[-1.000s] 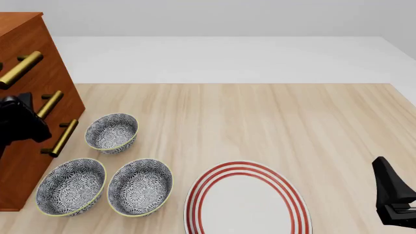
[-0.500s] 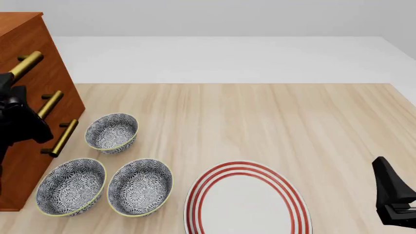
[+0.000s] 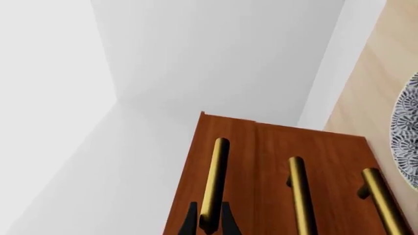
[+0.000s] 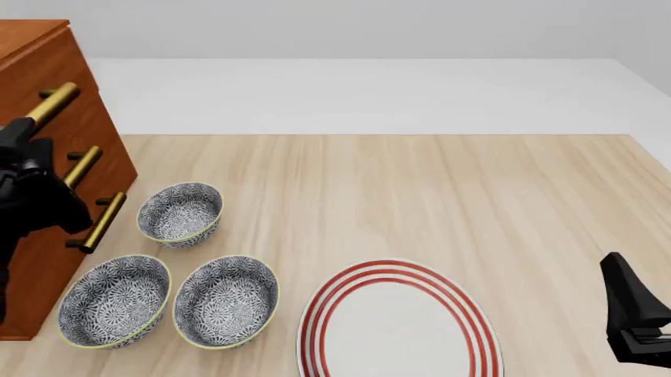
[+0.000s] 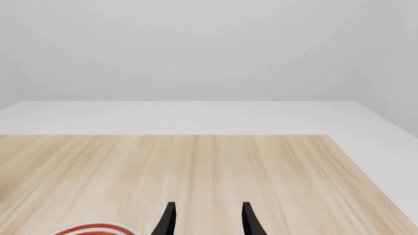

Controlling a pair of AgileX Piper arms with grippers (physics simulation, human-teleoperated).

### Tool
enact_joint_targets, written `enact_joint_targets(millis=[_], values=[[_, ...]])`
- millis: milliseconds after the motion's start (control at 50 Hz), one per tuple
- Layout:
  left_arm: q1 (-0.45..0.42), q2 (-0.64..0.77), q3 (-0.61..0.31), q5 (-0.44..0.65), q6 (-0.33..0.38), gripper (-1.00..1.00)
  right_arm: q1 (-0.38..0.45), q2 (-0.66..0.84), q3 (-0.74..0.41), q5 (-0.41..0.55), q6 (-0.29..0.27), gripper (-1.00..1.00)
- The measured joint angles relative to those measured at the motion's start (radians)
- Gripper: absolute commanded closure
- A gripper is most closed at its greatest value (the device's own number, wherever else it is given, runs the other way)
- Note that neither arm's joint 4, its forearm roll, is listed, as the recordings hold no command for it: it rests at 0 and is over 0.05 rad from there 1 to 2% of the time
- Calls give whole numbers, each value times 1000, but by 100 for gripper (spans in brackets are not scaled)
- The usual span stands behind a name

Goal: Open the top drawer of the cabinet.

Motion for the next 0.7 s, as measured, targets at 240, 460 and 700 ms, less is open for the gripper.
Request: enact_joint_targets(millis=[240,460,700], values=[[-19,-9,3,8,7,100,0,0,0,0,0,-100],[-33,-16,4,15,17,100,0,0,0,0,0,-100],[-47,-20,8,17,24,100,0,0,0,0,0,-100]])
